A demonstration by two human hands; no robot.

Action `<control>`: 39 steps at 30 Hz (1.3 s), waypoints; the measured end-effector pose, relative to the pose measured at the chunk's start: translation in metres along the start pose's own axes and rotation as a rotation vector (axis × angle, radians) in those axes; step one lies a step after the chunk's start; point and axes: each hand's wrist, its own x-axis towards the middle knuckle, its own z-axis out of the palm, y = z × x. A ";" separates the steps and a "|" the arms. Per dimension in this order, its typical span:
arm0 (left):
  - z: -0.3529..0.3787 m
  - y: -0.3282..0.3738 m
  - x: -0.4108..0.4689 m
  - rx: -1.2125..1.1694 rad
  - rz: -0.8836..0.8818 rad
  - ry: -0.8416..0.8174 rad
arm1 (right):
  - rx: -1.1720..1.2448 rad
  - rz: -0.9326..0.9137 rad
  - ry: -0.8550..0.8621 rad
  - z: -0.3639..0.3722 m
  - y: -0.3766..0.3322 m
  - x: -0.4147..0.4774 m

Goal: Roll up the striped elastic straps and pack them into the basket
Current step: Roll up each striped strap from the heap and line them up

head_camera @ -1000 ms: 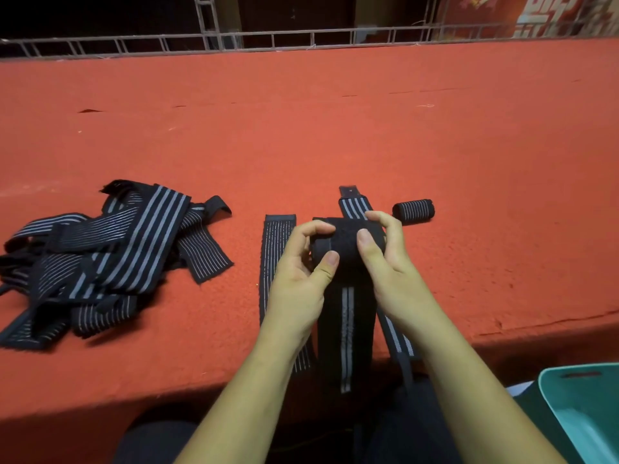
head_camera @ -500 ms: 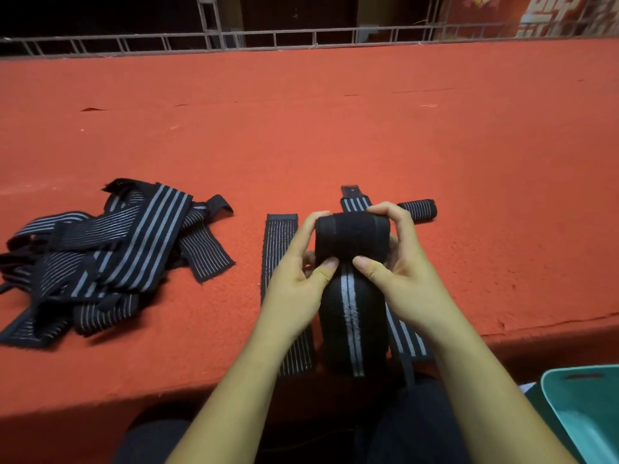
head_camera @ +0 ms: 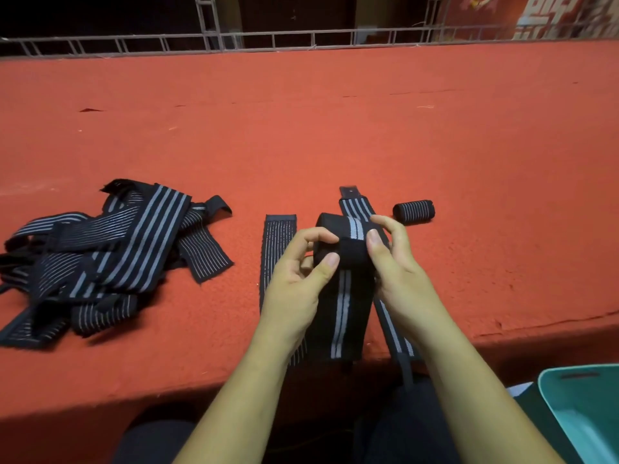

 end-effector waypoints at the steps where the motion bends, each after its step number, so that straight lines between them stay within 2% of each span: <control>1: -0.001 -0.001 0.000 0.003 0.016 -0.002 | -0.037 0.019 -0.033 -0.001 0.002 0.000; 4: -0.003 -0.002 -0.001 -0.036 0.013 0.003 | -0.090 0.002 -0.084 -0.003 0.004 -0.003; 8: -0.006 -0.005 -0.001 -0.094 -0.119 0.060 | 0.002 -0.096 -0.141 -0.006 0.005 -0.004; 14: -0.011 -0.009 -0.002 0.078 -0.143 0.002 | 0.003 -0.172 -0.125 -0.008 0.005 -0.004; 18: -0.011 -0.010 -0.003 -0.028 -0.274 -0.066 | 0.072 -0.152 -0.148 -0.010 0.001 -0.007; 21: -0.010 -0.007 -0.003 -0.244 -0.337 -0.070 | 0.102 -0.114 -0.174 -0.010 0.001 -0.009; 25: -0.007 -0.002 -0.004 -0.403 -0.306 -0.088 | 0.126 -0.076 -0.145 -0.009 0.004 -0.007; 30: -0.002 -0.005 -0.004 -0.201 -0.269 -0.057 | 0.266 -0.001 -0.059 0.000 0.009 -0.004; 35: 0.000 -0.011 -0.006 -0.198 -0.205 -0.066 | 0.224 0.072 -0.031 -0.001 0.022 0.001; 39: 0.004 -0.012 -0.005 -0.250 -0.135 -0.034 | 0.215 0.119 -0.107 -0.003 0.027 -0.001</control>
